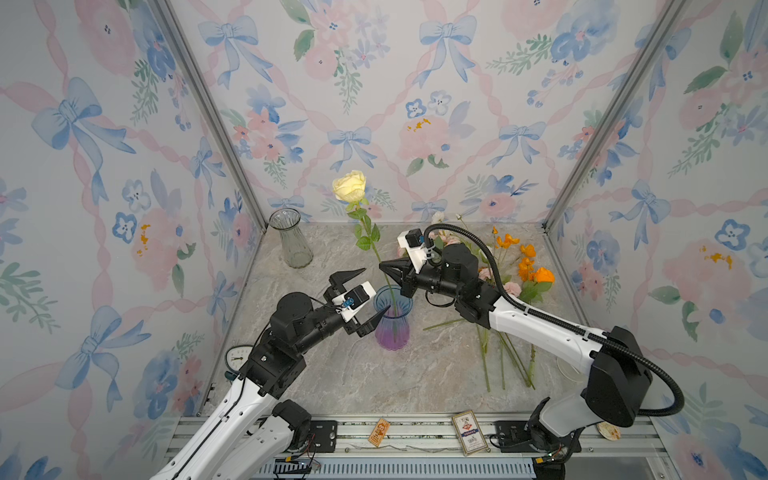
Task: Arrange the flowers into the vase
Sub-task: 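Carry the cream rose over the blue-purple vase and lower its stem inside, then open the right gripper and move it back toward the flower pile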
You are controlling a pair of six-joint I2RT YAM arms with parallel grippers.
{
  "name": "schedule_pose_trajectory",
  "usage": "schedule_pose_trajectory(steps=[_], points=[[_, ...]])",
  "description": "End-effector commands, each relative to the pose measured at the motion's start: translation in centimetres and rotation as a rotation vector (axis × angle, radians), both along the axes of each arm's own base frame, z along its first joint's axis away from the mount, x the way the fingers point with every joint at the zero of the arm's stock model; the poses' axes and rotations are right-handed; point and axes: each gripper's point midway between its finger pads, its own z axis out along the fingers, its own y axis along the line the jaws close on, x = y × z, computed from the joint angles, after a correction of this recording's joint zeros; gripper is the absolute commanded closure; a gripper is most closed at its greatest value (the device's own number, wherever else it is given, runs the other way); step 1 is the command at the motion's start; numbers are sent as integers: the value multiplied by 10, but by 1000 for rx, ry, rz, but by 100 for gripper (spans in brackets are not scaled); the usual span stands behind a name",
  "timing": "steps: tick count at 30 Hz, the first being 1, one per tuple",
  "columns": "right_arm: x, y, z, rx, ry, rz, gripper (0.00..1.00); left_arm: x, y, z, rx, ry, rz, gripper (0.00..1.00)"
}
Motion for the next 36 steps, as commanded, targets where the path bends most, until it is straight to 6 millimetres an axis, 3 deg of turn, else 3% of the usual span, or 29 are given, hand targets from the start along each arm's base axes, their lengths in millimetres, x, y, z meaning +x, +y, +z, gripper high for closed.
schedule_pose_trajectory(steps=[1,11,23,29,32,36], points=[[-8,5,-7,0,-10,37,97,0,-1,-4,8,-6,-10,2],[-15,6,-21,-18,16,48,90,-3,-5,-8,18,-3,-40,2],[-22,-7,-15,-53,-3,14,61,-8,-10,-7,16,-3,-78,2],[-23,-50,-4,-71,-34,-124,47,-16,-22,-13,33,0,-111,2],[-19,-84,-2,-79,-30,-233,41,-19,-28,-16,41,5,-125,2],[-3,-144,-21,-193,47,-435,37,-9,-41,-21,26,58,-103,2]])
